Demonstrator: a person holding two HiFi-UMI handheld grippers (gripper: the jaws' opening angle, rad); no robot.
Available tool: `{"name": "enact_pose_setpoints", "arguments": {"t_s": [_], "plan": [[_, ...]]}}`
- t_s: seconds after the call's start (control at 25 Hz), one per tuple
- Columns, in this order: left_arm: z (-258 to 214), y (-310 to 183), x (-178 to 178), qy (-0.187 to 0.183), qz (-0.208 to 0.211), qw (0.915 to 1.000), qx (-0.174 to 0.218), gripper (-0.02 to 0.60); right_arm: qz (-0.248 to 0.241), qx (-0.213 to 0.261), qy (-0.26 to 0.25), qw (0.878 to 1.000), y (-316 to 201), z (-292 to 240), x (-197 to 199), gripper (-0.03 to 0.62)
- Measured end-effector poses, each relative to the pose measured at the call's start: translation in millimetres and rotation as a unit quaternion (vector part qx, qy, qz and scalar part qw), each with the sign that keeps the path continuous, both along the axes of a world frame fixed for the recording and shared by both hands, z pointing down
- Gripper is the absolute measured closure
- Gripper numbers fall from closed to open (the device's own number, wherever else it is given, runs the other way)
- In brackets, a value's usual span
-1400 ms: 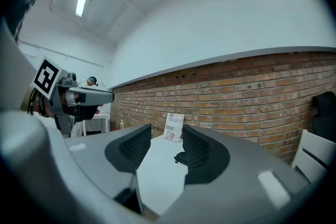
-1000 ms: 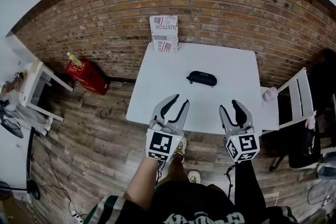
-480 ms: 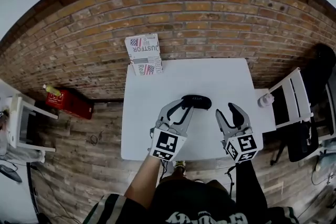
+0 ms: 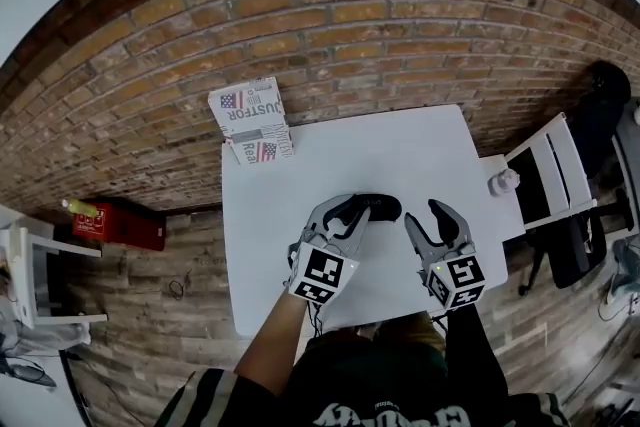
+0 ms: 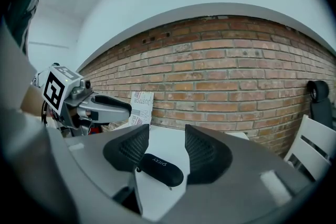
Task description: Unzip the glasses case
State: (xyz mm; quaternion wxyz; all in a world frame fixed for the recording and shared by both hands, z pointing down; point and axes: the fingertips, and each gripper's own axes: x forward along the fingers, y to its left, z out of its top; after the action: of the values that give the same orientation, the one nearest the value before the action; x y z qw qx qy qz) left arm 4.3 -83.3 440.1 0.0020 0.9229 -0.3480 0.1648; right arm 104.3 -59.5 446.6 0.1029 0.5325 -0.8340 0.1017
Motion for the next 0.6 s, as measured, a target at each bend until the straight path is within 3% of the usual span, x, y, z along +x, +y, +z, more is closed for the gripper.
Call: {"name": "enact_pose_setpoints", "arguments": {"t_s": [0.2, 0.4, 0.6], "plan": [[28, -9, 13, -0.021, 0.029, 0.9988, -0.032, 0.474, -0.004, -0.029, 0.011, 1.0, -6, 22, 0, 0.367], [71, -11, 26, -0.077, 0.067, 0.9916, -0.08, 0.468, -0.021, -0.082, 0.016, 0.996, -11, 60, 1, 0.376], [100, -17, 34, -0.124, 0.081, 0.9837, -0.101, 0.462, -0.031, -0.121, 0.02, 0.992, -15, 96, 2, 0.378]]}}
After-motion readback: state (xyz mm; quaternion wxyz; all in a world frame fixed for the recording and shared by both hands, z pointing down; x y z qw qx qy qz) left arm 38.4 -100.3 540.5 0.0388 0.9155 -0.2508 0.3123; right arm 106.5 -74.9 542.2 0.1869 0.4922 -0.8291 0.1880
